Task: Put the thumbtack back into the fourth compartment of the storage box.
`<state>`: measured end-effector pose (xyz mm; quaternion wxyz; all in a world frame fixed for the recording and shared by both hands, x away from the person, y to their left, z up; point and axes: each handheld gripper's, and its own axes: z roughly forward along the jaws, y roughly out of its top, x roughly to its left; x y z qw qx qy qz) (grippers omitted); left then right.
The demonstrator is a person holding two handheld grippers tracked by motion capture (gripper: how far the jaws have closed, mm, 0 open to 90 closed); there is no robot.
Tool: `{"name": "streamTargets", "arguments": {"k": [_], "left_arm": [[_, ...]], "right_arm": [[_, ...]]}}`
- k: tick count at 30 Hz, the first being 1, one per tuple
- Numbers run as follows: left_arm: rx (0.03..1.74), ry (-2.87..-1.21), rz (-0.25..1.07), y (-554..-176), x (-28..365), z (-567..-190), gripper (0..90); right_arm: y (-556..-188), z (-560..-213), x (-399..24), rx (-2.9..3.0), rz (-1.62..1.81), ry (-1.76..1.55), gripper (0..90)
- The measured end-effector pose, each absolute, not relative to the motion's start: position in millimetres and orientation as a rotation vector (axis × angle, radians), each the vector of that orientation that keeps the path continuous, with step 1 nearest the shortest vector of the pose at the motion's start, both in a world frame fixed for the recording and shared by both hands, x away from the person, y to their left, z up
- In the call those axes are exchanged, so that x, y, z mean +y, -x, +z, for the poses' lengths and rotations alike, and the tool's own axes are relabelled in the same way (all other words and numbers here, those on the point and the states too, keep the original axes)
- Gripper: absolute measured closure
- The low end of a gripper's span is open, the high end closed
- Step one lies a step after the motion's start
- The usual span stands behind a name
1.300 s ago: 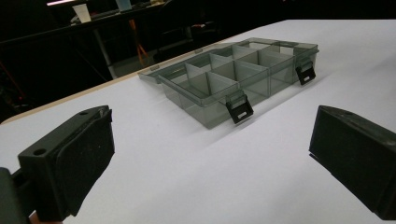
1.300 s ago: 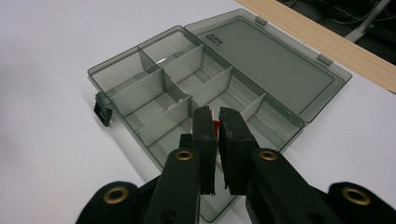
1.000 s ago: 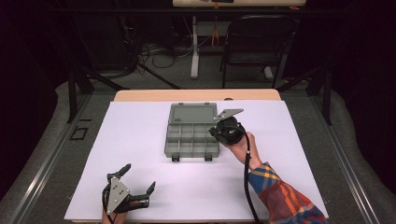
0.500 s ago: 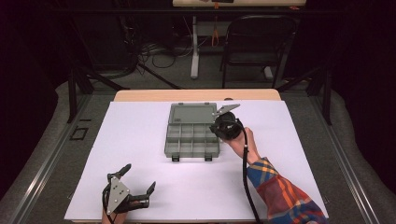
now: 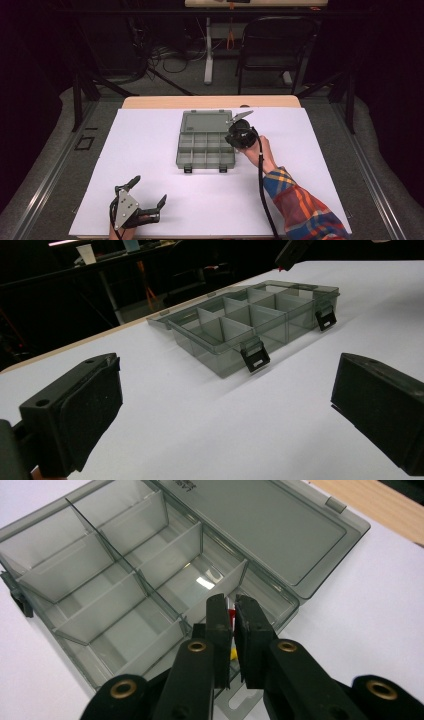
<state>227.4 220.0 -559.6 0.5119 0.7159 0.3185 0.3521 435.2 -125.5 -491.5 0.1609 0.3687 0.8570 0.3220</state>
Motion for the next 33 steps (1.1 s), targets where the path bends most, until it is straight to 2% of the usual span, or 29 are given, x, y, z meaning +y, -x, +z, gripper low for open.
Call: {"name": "streamTargets", "arguments": {"k": [9, 13, 17, 19, 28, 31, 33], "left_arm": [[0.767, -1.719, 0.844, -227.2, 220.1, -559.5, 0.1], [0.767, -1.719, 0.844, -227.5, 219.9, -559.6, 0.1], [0.768, -1.718, 0.843, -227.5, 219.9, -559.5, 0.1], [0.766, -1.719, 0.842, -227.5, 219.9, -559.5, 0.1], [0.772, -1.718, 0.851, -229.1, 218.0, -558.6, 0.1], [0.772, -1.717, 0.848, -229.7, 217.6, -559.0, 0.1], [0.773, -1.72, 0.849, -229.0, 218.1, -559.4, 0.1]], "right_arm": [[-442.3, -500.8, -124.7, 2.464, 0.881, -1.073, 84.8], [-443.4, -502.2, -125.6, 2.466, 0.885, -1.091, 75.9], [-443.2, -501.3, -128.0, 2.468, 0.895, -1.096, 71.1], [-442.1, -499.7, -129.1, 2.466, 0.914, -1.095, 66.3], [-431.8, -490.9, -130.8, 2.486, 0.999, -1.061, 26.9], [-427.6, -487.6, -132.7, 2.482, 1.033, -1.045, 17.3], [-424.1, -485.4, -134.8, 2.472, 1.063, -1.035, 14.6]]}}
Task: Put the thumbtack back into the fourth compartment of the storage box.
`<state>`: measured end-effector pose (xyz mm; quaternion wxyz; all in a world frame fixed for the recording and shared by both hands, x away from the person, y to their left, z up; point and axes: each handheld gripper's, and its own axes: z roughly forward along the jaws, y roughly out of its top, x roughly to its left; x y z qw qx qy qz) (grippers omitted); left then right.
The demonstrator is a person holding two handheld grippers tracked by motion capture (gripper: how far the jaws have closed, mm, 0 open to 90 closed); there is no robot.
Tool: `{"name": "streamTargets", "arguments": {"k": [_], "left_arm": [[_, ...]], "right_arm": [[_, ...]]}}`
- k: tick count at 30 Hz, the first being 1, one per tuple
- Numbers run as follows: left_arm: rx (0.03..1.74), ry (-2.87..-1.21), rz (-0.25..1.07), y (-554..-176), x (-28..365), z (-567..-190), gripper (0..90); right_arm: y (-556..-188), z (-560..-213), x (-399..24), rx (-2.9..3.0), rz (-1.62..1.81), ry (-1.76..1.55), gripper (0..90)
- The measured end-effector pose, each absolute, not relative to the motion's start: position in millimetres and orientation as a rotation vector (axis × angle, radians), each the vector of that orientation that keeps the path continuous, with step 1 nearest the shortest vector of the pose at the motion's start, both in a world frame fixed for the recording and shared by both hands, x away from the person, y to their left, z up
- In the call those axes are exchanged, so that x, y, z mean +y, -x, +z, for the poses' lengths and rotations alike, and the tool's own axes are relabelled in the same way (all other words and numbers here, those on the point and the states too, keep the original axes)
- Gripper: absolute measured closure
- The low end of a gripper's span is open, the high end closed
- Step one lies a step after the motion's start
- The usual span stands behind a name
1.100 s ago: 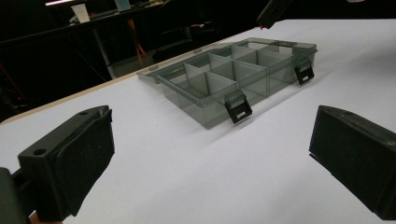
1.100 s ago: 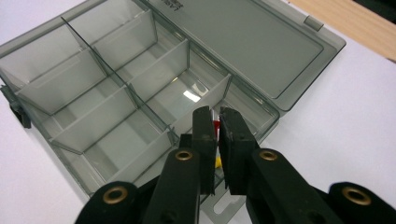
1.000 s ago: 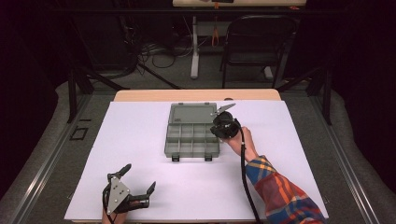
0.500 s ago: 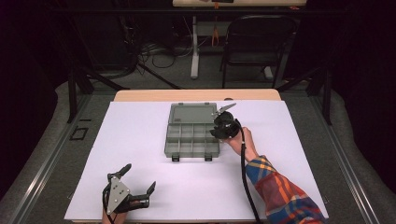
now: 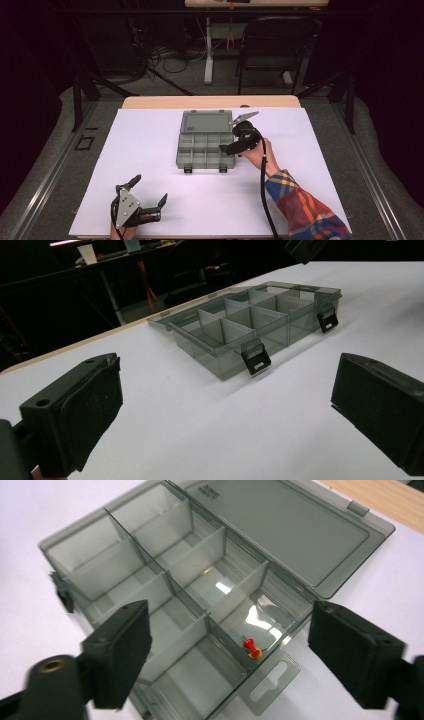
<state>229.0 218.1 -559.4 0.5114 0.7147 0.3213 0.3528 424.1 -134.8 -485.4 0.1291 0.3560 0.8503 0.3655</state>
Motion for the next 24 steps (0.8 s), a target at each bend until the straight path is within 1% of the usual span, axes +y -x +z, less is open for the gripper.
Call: {"name": "streamTargets", "arguments": {"k": [6, 12, 24], "left_arm": [[0.78, -1.713, 0.858, -225.3, 221.3, -558.8, 0.1], [0.772, -1.72, 0.857, -226.8, 219.5, -559.5, 0.1], [0.768, -1.716, 0.853, -225.7, 220.5, -559.5, 0.1]], "right_arm": [[-408.9, -484.1, -138.7, 2.463, 1.134, -0.997, 5.5], [-387.4, -479.3, -142.3, 2.452, 1.185, -0.942, 1.1], [-342.4, -474.6, -148.7, 2.431, 1.256, -0.831, 0.0]]}}
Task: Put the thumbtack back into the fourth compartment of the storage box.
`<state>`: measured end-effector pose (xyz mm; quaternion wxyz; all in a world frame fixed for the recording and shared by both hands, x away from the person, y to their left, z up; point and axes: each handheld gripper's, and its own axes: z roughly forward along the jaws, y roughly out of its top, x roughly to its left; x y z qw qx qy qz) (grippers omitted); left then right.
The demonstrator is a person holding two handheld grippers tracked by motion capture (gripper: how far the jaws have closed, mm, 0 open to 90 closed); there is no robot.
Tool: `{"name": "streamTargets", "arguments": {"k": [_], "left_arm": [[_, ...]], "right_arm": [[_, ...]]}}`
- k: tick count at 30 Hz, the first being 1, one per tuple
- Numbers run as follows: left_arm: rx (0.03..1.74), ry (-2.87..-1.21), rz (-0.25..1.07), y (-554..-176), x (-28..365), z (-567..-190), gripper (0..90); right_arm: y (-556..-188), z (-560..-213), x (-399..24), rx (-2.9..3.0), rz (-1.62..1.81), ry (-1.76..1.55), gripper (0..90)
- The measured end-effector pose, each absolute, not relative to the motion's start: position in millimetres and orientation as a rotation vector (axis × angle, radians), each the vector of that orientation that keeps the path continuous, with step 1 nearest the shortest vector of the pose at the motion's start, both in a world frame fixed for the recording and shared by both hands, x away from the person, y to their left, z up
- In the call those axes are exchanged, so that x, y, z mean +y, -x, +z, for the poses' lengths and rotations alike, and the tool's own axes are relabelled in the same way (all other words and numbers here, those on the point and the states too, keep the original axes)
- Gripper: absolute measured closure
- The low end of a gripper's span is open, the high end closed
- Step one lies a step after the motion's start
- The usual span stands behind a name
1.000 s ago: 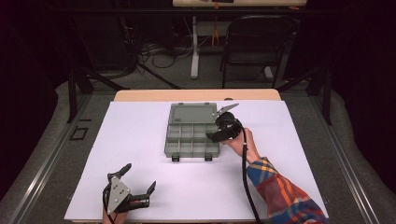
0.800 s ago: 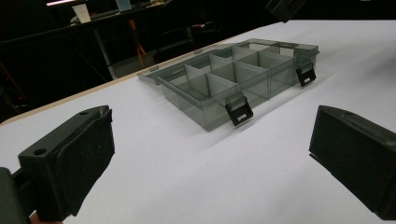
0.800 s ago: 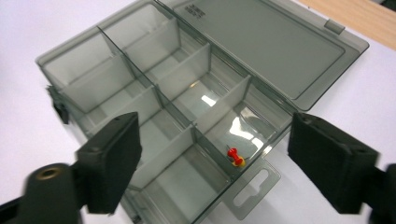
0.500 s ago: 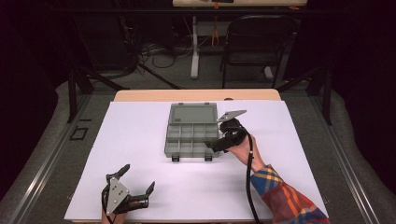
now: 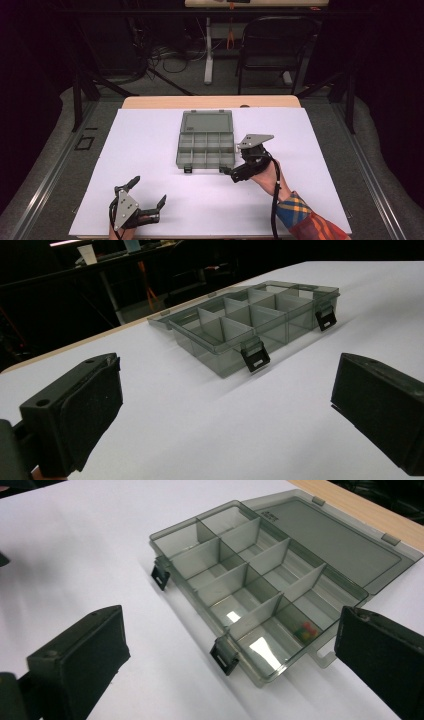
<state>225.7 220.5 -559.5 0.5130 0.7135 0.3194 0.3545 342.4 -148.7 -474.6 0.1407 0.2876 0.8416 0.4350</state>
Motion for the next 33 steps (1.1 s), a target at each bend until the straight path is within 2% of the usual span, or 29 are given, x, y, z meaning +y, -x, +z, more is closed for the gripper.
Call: {"name": "streamTargets", "arguments": {"k": [15, 33], "left_arm": [[0.773, -1.714, 0.856, -224.3, 221.3, -559.5, 0.1], [0.779, -1.714, 0.858, -222.6, 222.1, -559.5, 0.1]], "right_arm": [[-300.8, -483.1, -169.7, 2.374, 1.327, -0.754, 0.0], [-270.2, -509.9, -201.6, 2.28, 1.367, -0.739, 0.0]]}}
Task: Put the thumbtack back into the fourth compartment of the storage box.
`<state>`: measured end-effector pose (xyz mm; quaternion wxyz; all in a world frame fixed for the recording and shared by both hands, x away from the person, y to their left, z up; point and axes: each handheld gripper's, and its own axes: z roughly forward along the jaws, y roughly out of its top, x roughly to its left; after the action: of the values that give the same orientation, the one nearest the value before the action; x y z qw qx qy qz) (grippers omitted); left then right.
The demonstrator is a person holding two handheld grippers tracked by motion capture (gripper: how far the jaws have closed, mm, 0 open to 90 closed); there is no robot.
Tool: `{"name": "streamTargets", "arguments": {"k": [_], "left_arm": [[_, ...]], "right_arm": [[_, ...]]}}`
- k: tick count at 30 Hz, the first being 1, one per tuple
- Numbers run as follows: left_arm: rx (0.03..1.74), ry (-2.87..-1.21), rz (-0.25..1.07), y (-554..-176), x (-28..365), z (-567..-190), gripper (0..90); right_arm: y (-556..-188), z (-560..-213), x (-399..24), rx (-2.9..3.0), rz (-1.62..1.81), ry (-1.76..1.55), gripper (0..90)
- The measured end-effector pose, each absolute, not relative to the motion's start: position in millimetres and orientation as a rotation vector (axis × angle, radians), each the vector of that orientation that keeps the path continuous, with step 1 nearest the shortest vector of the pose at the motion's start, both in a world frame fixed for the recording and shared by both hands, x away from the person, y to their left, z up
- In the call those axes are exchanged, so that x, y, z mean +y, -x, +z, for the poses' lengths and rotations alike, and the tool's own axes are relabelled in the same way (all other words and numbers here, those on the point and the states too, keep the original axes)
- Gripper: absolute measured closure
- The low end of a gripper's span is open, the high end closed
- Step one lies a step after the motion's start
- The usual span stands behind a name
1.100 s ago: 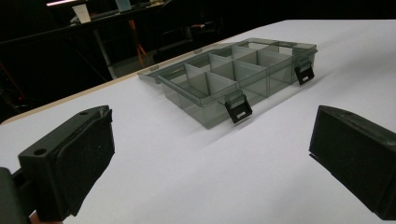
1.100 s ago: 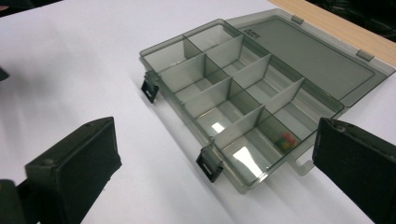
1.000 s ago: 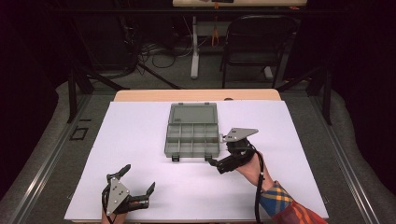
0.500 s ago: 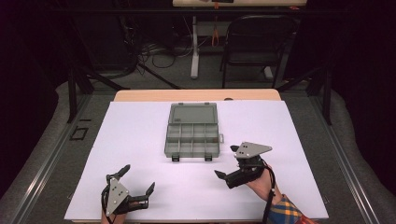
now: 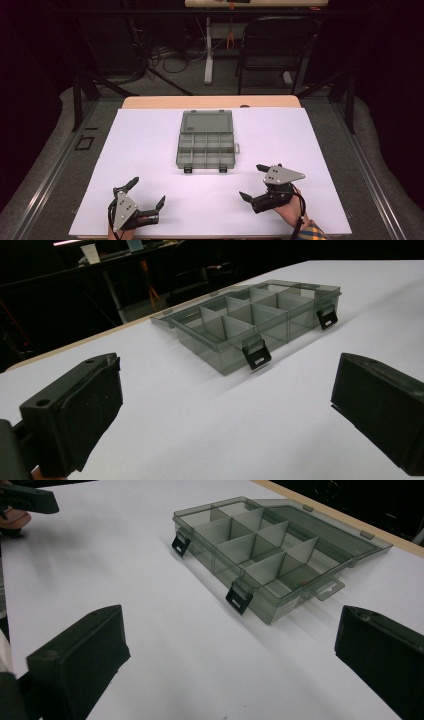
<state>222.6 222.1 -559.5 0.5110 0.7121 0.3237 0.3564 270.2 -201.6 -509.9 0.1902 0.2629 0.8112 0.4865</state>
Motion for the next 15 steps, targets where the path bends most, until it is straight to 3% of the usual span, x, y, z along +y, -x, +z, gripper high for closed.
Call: {"name": "streamTargets", "arguments": {"k": [15], "left_arm": [[0.776, -1.717, 0.856, -222.3, 222.1, -559.6, 0.1]], "right_arm": [[-246.7, -537.6, -208.9, 2.197, 1.37, -0.687, 0.0]]}}
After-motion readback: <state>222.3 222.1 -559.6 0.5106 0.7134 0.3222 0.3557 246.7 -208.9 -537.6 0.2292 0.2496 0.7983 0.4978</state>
